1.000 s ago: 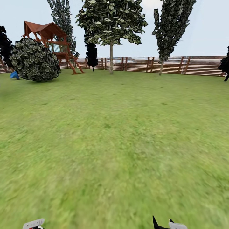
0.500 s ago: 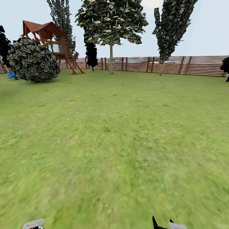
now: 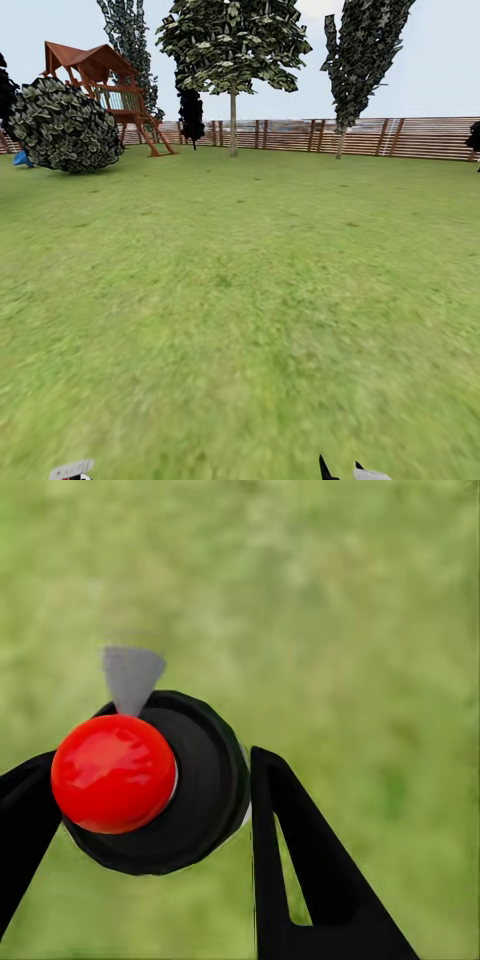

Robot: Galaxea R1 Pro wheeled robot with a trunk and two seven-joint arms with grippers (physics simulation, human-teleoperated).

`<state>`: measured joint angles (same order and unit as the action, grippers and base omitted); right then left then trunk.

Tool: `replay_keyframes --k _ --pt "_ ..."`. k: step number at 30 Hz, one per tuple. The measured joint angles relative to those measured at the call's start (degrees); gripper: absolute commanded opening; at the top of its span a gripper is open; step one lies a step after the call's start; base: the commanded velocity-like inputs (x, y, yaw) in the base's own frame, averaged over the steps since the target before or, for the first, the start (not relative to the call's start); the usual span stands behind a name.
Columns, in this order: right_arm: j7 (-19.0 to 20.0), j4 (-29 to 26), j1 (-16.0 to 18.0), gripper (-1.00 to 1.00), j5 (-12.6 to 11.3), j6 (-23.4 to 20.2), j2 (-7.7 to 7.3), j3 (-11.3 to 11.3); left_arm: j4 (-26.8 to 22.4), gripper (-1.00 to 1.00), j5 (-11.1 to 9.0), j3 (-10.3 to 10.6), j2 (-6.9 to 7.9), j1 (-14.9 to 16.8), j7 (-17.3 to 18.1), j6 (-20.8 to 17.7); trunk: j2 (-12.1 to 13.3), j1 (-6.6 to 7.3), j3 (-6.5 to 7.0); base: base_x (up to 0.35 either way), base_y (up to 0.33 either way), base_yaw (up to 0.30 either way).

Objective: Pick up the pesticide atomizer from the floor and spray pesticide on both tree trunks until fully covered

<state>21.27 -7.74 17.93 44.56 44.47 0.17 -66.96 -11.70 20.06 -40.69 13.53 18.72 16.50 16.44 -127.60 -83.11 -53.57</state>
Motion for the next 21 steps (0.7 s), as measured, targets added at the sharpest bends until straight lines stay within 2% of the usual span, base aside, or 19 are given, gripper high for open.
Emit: replay_keyframes --k 21 --pt "0.00 0.01 0.00 1.00 0.00 0.00 0.00 -0.02 0.01 -1.00 0.00 -0.08 0.00 0.00 0.00 0.00 0.00 0.00 0.00 0.338 0.000 0.000"
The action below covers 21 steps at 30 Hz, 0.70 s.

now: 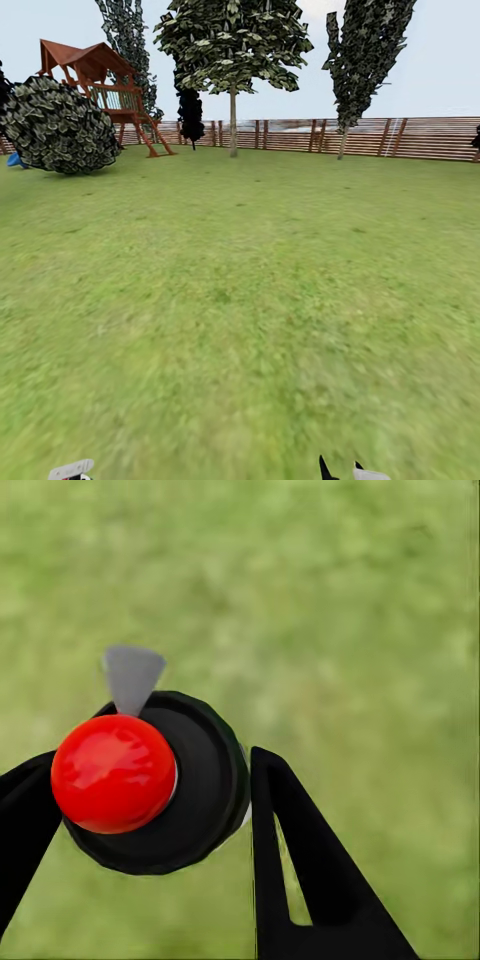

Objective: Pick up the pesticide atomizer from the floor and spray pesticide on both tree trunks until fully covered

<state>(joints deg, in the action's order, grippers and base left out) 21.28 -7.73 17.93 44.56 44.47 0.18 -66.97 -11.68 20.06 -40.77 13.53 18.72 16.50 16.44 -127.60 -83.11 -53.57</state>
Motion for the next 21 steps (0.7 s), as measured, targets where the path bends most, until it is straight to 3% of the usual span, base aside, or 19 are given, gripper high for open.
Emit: replay_keyframes --k 21 --pt "0.00 0.00 0.00 1.00 0.00 0.00 0.00 0.00 0.09 -1.00 0.03 0.03 -0.09 0.00 0.00 -0.01 0.00 0.00 0.00 0.338 0.000 0.000"
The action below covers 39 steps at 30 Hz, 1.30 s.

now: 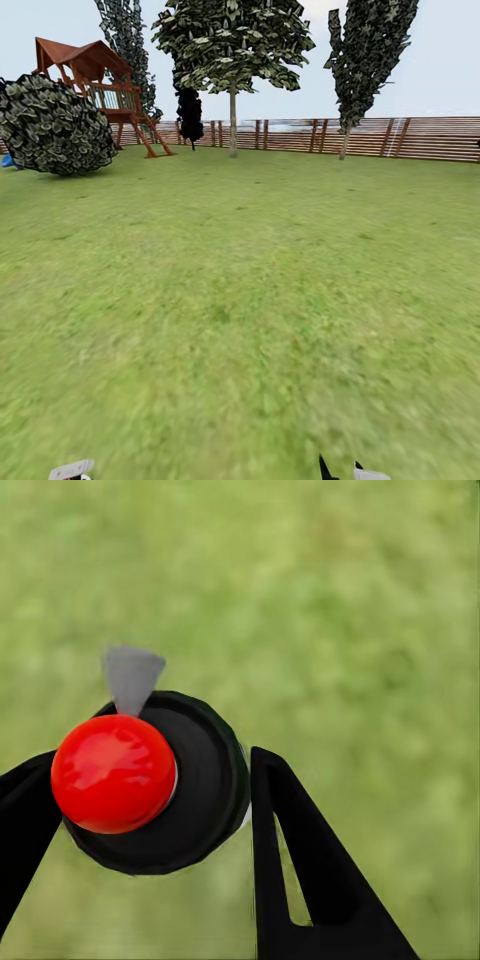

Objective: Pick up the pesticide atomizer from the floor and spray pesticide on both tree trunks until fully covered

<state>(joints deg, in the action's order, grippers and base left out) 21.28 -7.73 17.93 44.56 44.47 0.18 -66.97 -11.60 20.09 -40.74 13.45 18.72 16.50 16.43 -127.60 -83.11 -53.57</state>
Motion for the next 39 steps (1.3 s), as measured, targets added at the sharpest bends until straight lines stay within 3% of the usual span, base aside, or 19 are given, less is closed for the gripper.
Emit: replay_keyframes --k 39 --pt "0.00 0.00 0.00 1.00 0.00 0.00 0.00 0.00 0.00 -1.00 -0.03 -0.03 0.00 0.00 0.00 0.01 0.00 0.00 0.00 0.338 0.000 0.000"
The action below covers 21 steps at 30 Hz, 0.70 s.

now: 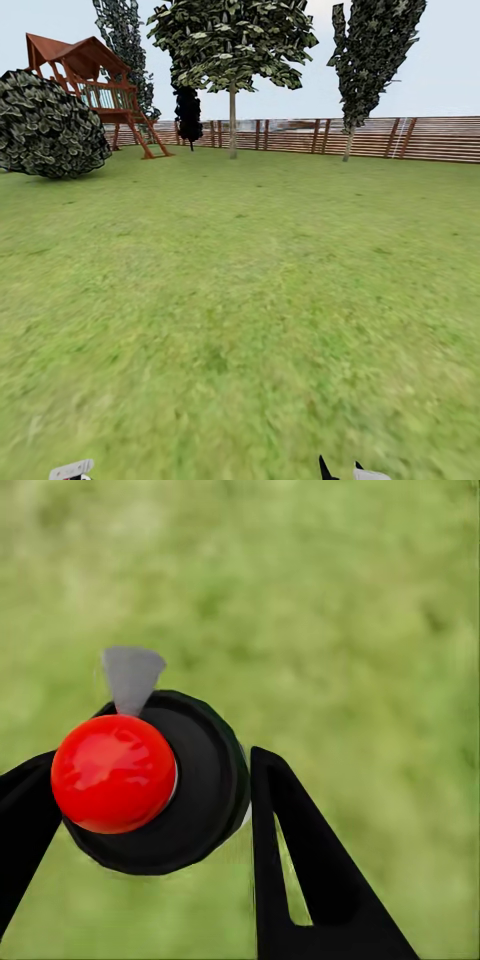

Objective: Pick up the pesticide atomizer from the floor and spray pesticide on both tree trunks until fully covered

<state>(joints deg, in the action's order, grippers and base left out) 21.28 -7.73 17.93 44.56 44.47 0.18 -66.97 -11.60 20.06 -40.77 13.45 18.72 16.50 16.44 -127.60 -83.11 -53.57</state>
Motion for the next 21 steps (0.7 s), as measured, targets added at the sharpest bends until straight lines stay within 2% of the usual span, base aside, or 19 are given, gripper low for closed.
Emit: replay_keyframes --k 21 --pt "0.00 0.00 0.00 1.00 0.00 0.00 0.00 0.00 0.00 -1.00 0.00 0.00 0.00 0.00 0.00 0.00 0.00 0.00 0.00 0.338 0.000 0.000"
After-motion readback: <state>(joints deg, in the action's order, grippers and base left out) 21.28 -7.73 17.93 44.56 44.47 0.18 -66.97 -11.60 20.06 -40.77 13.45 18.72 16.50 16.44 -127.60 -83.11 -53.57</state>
